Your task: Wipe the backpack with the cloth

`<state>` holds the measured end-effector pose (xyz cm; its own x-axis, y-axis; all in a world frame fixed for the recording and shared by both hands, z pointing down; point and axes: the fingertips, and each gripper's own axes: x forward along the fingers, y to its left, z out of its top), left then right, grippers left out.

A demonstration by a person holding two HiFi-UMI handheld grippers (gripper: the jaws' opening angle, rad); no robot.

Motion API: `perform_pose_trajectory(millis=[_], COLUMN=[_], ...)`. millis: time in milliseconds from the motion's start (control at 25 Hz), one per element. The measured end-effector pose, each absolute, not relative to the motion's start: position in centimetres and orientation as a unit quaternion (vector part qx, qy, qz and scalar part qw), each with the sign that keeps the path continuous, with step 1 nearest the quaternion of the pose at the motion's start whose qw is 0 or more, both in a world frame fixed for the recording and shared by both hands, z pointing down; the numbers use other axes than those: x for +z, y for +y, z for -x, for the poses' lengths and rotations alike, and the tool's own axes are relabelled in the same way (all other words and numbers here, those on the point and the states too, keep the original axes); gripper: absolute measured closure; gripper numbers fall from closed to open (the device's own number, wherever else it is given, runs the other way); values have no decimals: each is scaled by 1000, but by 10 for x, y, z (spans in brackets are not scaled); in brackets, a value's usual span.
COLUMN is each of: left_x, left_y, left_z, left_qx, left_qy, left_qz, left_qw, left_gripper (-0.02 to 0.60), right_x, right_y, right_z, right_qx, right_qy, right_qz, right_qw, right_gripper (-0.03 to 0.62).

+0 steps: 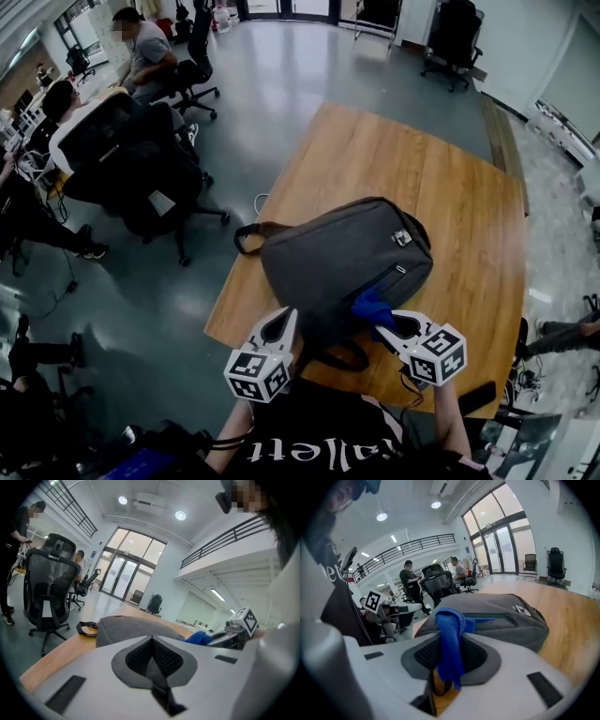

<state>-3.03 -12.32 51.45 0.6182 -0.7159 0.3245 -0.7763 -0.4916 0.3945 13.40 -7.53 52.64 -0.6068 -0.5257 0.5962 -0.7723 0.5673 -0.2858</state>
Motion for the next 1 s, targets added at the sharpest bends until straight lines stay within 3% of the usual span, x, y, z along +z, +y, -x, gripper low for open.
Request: perform_pose_trajectory(millis=[320,640,1000], left_x=[515,514,513], left_y=[-123,-129,-134], left_z=[27,19,23], left_qx=[64,70,64], left_qy=[-424,-415,-426], left_qz=[-865,-867,-862], left_qw=[260,266,267], left_gripper=[583,583,583], right_x=[537,455,472], right_y=[-46,-186,-333], right_z=[-159,-199,-172], right_qx=[288,157,119], right_qy=[-832,-849,-852], right_qz=[-401,-434,-403], right_qw=[253,256,312], right_gripper=[490,490,490])
